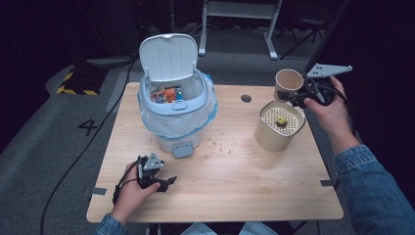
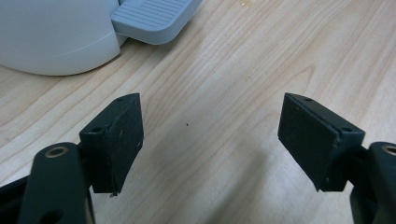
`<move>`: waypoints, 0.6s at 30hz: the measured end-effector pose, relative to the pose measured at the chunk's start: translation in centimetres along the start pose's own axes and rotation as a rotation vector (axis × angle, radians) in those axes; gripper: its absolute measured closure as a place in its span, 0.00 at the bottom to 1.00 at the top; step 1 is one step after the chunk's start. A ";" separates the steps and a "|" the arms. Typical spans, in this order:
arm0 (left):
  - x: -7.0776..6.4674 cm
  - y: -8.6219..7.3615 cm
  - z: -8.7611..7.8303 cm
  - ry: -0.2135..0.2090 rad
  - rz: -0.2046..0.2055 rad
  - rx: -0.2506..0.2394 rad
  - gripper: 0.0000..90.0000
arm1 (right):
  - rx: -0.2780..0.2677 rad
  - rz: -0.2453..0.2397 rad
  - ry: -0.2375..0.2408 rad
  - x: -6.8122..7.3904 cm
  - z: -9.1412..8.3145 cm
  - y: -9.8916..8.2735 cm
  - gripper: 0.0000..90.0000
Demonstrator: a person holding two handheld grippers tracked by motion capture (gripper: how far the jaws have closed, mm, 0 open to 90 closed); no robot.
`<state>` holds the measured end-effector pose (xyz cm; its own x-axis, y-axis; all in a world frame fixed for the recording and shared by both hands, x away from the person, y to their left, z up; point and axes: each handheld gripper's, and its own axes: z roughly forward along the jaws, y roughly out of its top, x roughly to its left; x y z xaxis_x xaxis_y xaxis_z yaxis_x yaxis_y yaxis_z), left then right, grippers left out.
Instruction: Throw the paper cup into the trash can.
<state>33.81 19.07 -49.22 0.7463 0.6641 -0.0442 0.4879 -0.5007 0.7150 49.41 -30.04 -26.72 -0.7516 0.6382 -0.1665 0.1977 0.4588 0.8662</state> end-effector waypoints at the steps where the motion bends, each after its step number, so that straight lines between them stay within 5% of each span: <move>1: 0.0 -0.1 -0.1 0.004 0.011 0.002 0.26 | -0.011 -0.010 0.015 0.2 0.3 0.5 0.33; 11: 0.0 -0.6 -0.1 -0.006 -0.004 0.035 0.26 | -0.094 -0.065 0.180 2.0 2.5 5.0 0.33; 18: 0.2 -0.6 0.2 -0.020 0.006 0.048 0.26 | -0.130 -0.059 0.292 3.0 3.8 6.9 0.33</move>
<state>33.78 19.40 -49.79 0.7580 0.6500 -0.0544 0.5043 -0.5311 0.6810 50.87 -22.61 -23.07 -0.9120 0.3998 -0.0919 0.0808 0.3947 0.9152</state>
